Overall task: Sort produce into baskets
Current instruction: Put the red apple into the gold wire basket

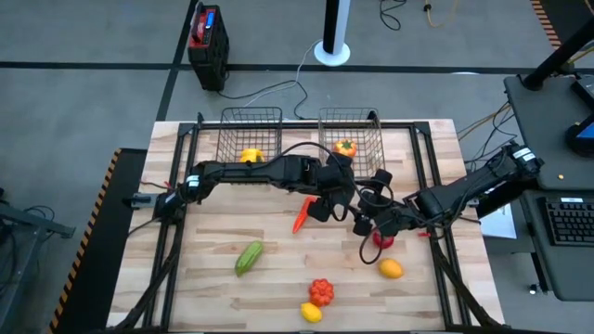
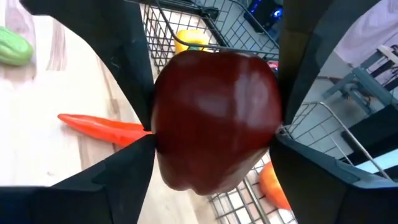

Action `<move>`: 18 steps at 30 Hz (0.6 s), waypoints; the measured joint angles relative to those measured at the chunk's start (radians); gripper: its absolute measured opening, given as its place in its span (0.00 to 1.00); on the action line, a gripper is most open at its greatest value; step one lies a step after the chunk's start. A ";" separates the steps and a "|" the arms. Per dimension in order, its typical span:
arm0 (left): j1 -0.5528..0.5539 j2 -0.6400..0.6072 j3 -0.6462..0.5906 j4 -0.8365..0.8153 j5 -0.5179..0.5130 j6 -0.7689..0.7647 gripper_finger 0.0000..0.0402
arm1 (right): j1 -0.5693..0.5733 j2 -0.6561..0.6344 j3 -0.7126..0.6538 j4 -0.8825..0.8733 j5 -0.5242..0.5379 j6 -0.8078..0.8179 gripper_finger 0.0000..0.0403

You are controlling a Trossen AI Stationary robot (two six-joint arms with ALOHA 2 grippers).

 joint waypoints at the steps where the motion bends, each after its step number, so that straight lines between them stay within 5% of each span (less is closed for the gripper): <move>1: 0.000 0.000 0.000 0.000 0.000 -0.001 0.86 | -0.002 0.000 0.000 0.000 -0.002 0.007 0.76; 10: 0.000 0.000 0.000 0.020 -0.040 -0.002 0.86 | -0.017 0.000 0.001 0.000 -0.017 0.015 0.90; 18: 0.000 0.000 0.000 0.035 -0.058 -0.005 0.86 | -0.041 0.000 0.001 -0.005 -0.022 -0.011 0.90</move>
